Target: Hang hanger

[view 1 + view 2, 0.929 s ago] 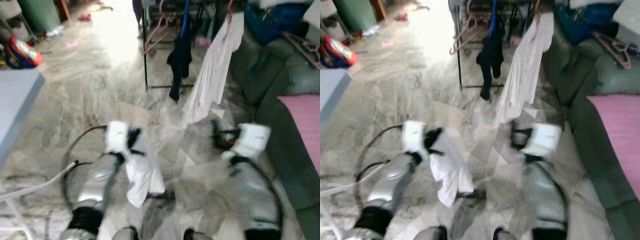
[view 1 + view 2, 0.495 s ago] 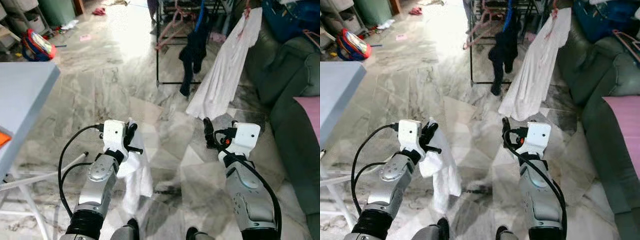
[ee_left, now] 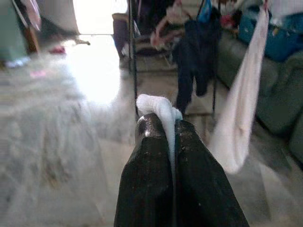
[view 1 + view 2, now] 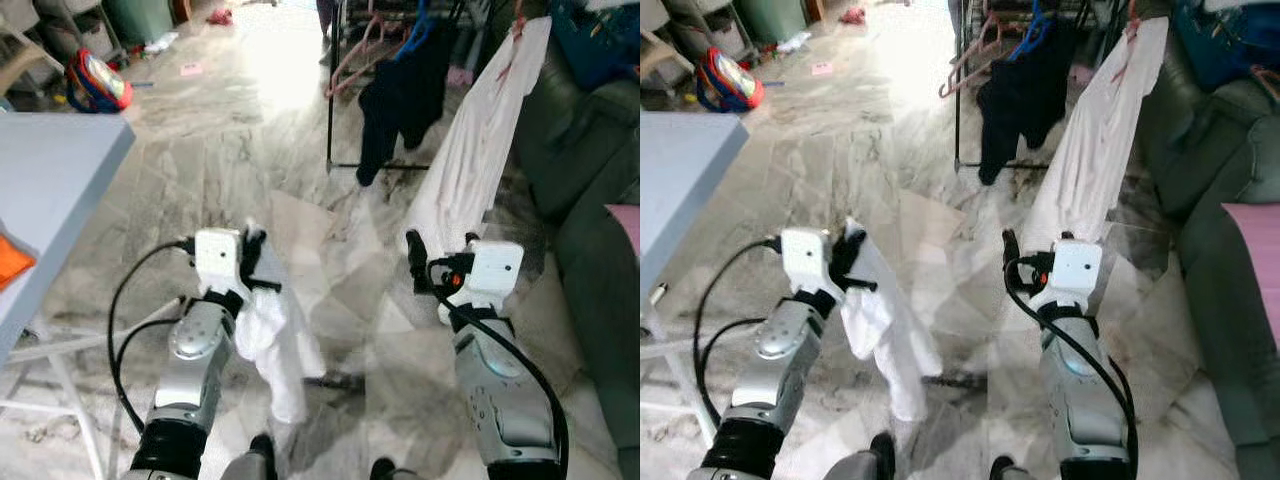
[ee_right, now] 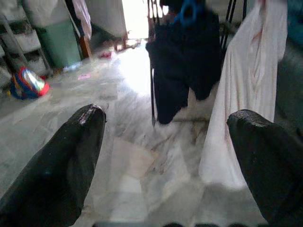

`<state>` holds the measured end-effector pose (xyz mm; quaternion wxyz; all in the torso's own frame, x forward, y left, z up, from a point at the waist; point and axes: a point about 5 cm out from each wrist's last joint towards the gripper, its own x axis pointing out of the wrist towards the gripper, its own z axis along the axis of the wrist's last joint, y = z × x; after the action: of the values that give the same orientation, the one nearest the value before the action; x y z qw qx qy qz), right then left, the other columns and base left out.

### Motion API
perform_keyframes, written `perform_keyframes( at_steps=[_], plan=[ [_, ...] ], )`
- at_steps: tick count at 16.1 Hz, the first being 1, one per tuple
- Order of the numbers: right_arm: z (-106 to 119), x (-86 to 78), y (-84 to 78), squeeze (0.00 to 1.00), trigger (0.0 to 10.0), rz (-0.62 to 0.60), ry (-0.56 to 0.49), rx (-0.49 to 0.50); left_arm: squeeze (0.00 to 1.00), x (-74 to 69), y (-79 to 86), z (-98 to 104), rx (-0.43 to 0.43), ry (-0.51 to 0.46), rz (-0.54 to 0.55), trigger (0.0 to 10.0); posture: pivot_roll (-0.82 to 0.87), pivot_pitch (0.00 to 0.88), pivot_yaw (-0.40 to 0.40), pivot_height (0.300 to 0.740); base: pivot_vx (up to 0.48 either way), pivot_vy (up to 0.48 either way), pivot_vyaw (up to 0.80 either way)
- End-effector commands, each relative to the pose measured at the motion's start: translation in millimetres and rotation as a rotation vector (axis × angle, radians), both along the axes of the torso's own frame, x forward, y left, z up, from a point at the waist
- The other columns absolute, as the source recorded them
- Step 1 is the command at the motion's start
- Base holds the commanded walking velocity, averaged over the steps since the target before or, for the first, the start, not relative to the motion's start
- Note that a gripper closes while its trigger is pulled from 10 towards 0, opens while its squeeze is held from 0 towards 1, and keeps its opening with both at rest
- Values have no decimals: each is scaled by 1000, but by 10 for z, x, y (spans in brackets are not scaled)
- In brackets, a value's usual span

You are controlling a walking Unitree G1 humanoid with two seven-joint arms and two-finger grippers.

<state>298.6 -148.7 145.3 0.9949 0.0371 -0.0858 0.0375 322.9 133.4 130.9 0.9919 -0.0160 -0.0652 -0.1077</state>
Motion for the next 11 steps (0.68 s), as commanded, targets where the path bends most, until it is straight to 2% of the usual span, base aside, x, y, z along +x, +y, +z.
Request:
perform_keyframes(
  at_steps=[1,2,4,7,11],
  plan=[
    [41,-8,57,0,10000,29,-25,-10,0,5,42,8,22,-16,33,10000,85,157,8,740,0,0,0],
    [26,-1,64,0,10000,33,-19,-12,0,5,43,-30,24,-2,38,10000,84,149,8,740,0,0,0],
    [-13,43,57,0,10000,37,-8,-19,0,16,3,-128,51,20,43,10000,82,78,6,740,0,0,0],
    [-20,99,47,0,10000,39,-4,-26,0,94,-48,-146,63,29,51,10000,78,5,-7,740,0,0,0],
    [-69,137,44,0,10000,39,2,-36,0,193,-72,-161,65,32,75,10000,55,0,-8,740,0,0,0]
  ],
)
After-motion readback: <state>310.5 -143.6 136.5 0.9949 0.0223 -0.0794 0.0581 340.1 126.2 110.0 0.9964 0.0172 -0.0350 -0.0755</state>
